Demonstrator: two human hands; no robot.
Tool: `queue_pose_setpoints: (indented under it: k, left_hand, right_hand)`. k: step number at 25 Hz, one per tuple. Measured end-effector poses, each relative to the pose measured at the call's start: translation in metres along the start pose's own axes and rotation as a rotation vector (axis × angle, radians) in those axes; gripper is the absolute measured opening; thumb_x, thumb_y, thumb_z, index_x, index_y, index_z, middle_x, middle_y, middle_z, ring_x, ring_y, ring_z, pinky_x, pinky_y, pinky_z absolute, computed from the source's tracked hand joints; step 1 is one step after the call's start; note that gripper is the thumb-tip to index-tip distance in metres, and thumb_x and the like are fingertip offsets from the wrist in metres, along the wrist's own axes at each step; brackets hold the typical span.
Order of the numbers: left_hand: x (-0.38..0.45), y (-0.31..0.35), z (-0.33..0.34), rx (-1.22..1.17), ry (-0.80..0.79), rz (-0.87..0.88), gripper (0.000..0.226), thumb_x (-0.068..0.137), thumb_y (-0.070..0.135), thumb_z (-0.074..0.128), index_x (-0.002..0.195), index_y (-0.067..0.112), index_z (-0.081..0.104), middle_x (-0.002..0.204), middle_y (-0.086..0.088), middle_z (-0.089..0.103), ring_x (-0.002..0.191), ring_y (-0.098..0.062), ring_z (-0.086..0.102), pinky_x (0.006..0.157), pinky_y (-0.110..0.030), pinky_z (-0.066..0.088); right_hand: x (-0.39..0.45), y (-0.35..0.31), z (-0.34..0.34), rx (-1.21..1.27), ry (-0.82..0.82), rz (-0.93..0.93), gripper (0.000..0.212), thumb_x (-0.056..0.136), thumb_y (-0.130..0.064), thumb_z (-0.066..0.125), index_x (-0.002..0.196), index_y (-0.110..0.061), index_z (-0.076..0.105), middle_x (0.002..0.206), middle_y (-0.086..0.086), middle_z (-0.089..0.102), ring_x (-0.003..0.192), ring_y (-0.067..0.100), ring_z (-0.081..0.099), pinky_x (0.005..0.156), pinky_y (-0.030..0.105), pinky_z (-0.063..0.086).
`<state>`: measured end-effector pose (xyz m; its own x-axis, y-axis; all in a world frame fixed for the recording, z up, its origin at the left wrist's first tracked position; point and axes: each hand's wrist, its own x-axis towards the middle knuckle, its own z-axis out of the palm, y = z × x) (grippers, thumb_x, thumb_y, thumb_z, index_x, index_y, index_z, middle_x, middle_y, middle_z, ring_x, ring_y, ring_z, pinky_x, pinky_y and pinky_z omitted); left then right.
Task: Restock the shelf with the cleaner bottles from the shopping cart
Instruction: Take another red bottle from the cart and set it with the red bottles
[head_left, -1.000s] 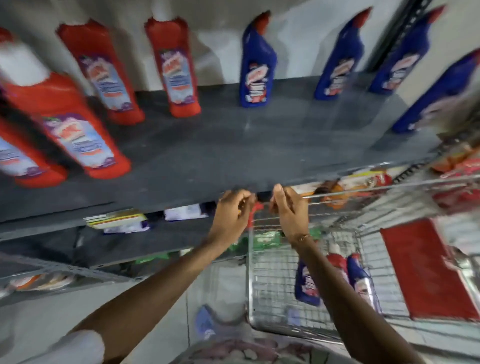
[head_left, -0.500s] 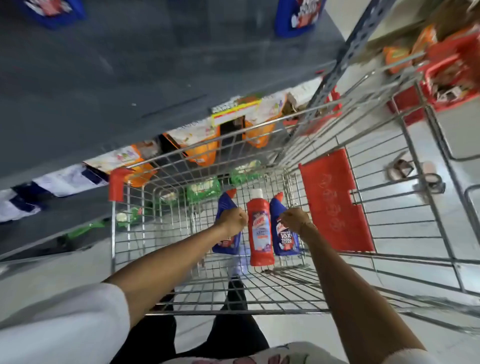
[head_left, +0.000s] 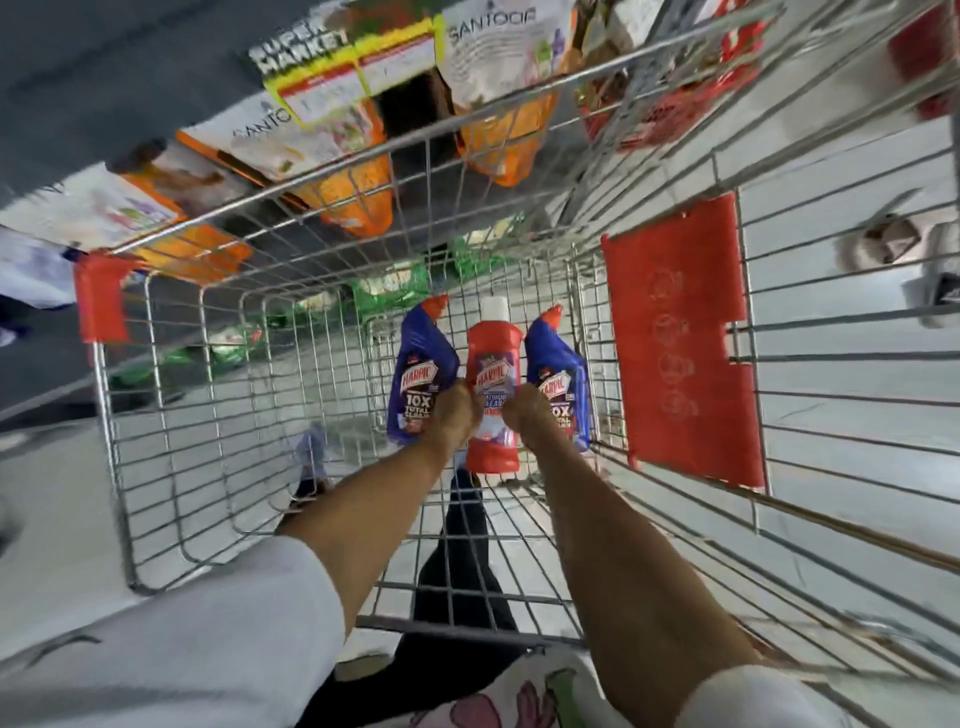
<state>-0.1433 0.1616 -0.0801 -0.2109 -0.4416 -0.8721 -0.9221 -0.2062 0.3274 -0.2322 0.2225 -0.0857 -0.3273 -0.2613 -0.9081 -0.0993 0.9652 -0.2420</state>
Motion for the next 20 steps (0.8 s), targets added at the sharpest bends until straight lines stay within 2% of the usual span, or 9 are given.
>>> queue_pose_setpoints:
  k: [2,4,6,8,11,14,17,19,20]
  left_hand:
    - [-0.002,0.001,-0.003,-0.086,0.106,0.030,0.027,0.087,0.011,0.058,0.111,0.000,0.061,0.110,-0.022,0.067,0.086,-0.026,0.065,0.071,-0.030,0.055]
    - [-0.007,-0.002,-0.008,-0.184,0.117,0.047,0.027,0.079,0.007,0.069,0.105,0.001,0.064,0.103,-0.019,0.071,0.076,-0.020,0.066,0.063,-0.023,0.055]
    - [-0.015,-0.002,-0.019,-0.291,0.064,0.072,0.032,0.074,0.001,0.072,0.105,-0.005,0.063,0.107,-0.023,0.069,0.089,-0.029,0.068,0.077,-0.037,0.058]
    - [-0.029,0.002,-0.035,-0.320,0.051,0.171,0.040,0.071,0.002,0.075,0.107,-0.007,0.062,0.110,-0.026,0.067,0.095,-0.032,0.067,0.084,-0.043,0.056]
    - [-0.057,0.018,-0.059,-0.401,0.065,0.300,0.048,0.069,0.003,0.077,0.113,-0.007,0.060,0.114,-0.026,0.066,0.092,-0.024,0.066,0.078,-0.031,0.057]
    - [-0.094,0.043,-0.089,-0.542,0.053,0.422,0.049,0.068,-0.005,0.075,0.114,-0.009,0.058,0.115,-0.024,0.064,0.096,-0.022,0.063,0.087,-0.037,0.056]
    - [-0.136,0.065,-0.129,-0.547,0.105,0.621,0.051,0.066,0.001,0.078,0.114,-0.006,0.060,0.117,-0.023,0.065,0.097,-0.019,0.067,0.080,-0.021,0.056]
    - [-0.167,0.071,-0.163,-0.566,0.159,0.748,0.052,0.065,0.005,0.079,0.114,-0.002,0.062,0.116,-0.018,0.066,0.098,-0.014,0.067,0.080,-0.019,0.056]
    - [-0.180,0.075,-0.182,-0.590,0.169,0.791,0.051,0.066,0.006,0.080,0.113,0.000,0.063,0.114,-0.014,0.068,0.097,-0.012,0.068,0.079,-0.020,0.057]
  right_hand:
    - [0.005,0.008,0.004,0.123,0.025,0.039,0.028,0.094,-0.006,0.043,0.113,0.011,0.056,0.118,0.025,0.061,0.106,0.030,0.060,0.072,0.028,0.040]
    - [0.006,0.018,0.005,0.327,-0.014,0.031,0.031,0.095,-0.012,0.046,0.112,0.012,0.057,0.109,0.026,0.062,0.093,0.026,0.057,0.073,0.029,0.041]
    - [-0.003,0.026,-0.003,0.587,-0.068,0.030,0.027,0.092,-0.013,0.053,0.107,0.008,0.061,0.084,0.015,0.066,0.079,0.022,0.055,0.065,0.022,0.049]
    - [-0.021,0.031,-0.018,0.778,-0.165,-0.019,0.009,0.090,-0.007,0.056,0.087,-0.004,0.063,0.060,-0.004,0.069,0.066,0.016,0.053,0.054,0.012,0.050]
    - [-0.048,0.028,-0.051,0.937,-0.283,-0.176,0.016,0.090,0.000,0.051,0.082,-0.011,0.058,0.075,-0.003,0.073,0.084,0.019,0.061,0.088,0.031,0.050]
    - [-0.086,0.006,-0.084,0.992,-0.328,-0.372,0.019,0.090,0.008,0.044,0.084,-0.008,0.052,0.091,0.007,0.065,0.089,0.024,0.063,0.081,0.033,0.057]
    - [-0.128,-0.035,-0.111,0.981,-0.265,-0.569,0.025,0.084,0.017,0.040,0.081,-0.006,0.047,0.076,0.011,0.064,0.076,0.021,0.066,0.066,0.030,0.060]
    - [-0.162,-0.073,-0.123,0.908,-0.211,-0.734,0.021,0.072,0.012,0.052,0.083,-0.005,0.047,0.074,0.014,0.060,0.078,0.020,0.061,0.071,0.032,0.058]
    - [-0.180,-0.092,-0.129,0.858,-0.212,-0.819,0.020,0.068,0.006,0.054,0.084,-0.005,0.052,0.074,0.010,0.067,0.078,0.017,0.064,0.074,0.033,0.057]
